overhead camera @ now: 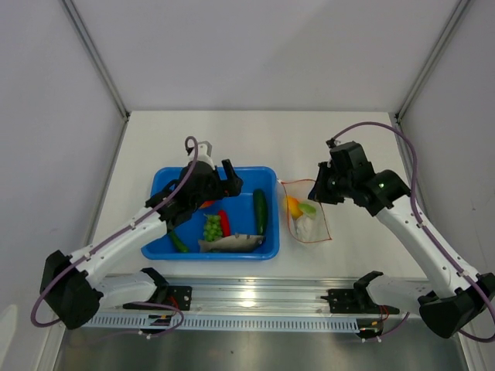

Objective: Place the food in the zip-top bag and seal the zipper
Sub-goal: Place the fake fruit in the zipper food storage bag, then pick up the fake vegetable from the bin.

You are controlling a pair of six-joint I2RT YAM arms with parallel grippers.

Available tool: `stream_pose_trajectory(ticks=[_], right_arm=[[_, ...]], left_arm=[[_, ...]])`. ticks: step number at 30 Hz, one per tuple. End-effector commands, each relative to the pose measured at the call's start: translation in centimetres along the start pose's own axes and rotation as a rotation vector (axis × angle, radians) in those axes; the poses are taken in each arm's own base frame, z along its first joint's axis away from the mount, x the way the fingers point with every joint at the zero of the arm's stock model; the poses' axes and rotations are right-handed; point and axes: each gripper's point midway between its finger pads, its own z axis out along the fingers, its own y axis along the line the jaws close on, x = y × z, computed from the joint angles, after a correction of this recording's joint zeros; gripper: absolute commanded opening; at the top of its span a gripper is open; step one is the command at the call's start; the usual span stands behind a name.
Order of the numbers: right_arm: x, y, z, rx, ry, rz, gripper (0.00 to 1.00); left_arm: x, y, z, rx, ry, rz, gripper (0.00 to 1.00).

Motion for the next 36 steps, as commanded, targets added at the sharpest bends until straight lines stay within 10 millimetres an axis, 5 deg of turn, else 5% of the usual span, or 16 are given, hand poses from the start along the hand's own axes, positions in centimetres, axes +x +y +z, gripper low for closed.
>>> stream_pose_trajectory(ticks=[1,17,29,36], right_arm=[[-0.5,0.5,-0.2,-0.031,-0.026,-0.006,0.00],[0.4,0.1,0.1,-0.033,-0.010,-0.001,0.00],[0.4,0.5,0.3,-0.054,-0.005,0.006,0.00],[0.3,0.6,0.3,-0.052,-0.006,0.012,0.00]], left_arm=[[0.1,-2.1,0.8,0.044,0.087,-0.039,0.99],[10.5,-4.6,8.0,0.010,0.523,-0.244,0.88],[15.5,-5.2,8.6,-0.034,0.657,-0.267,0.81],[16.9,-5.2,8.7,-0.034,0.685,-0.274,0.65]])
